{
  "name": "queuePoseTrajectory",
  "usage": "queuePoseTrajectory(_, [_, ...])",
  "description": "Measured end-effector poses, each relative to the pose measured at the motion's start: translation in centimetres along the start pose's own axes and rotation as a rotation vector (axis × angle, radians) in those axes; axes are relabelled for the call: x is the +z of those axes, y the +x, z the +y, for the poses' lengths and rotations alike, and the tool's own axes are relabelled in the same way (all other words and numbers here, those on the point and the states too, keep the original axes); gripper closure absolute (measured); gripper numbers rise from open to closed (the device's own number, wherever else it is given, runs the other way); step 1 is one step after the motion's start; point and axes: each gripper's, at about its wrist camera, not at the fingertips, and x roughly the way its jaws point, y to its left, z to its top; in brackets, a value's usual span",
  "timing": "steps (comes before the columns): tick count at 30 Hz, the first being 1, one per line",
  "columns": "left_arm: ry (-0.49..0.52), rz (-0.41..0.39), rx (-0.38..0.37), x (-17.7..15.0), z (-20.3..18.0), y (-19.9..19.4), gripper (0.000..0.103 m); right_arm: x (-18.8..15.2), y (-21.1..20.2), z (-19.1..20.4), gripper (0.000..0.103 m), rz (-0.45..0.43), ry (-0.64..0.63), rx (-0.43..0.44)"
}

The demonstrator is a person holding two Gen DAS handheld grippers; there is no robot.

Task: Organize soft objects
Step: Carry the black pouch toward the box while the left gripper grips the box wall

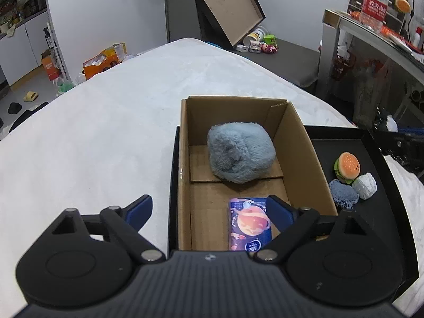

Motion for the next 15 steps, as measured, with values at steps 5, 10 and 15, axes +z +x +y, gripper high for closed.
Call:
queuePoseTrajectory(5, [-0.031, -0.019, -0.011, -0.1, 1.2, 0.1, 0.031, 1.3, 0.2, 2.1, 0.063, -0.012, -0.033, 0.032])
queuePoseTrajectory(10, [-0.057, -0.018, -0.026, -0.2, 2.1, 0.7, 0.046, 2.3, 0.8, 4.3, 0.063, -0.009, -0.072, 0.065])
queuePoseTrajectory(15, [-0.073, -0.017, -0.048, -0.2, 2.5, 1.2, 0.064, 2.7, 1.7, 6.0, 0.063, 0.005, -0.090, 0.094])
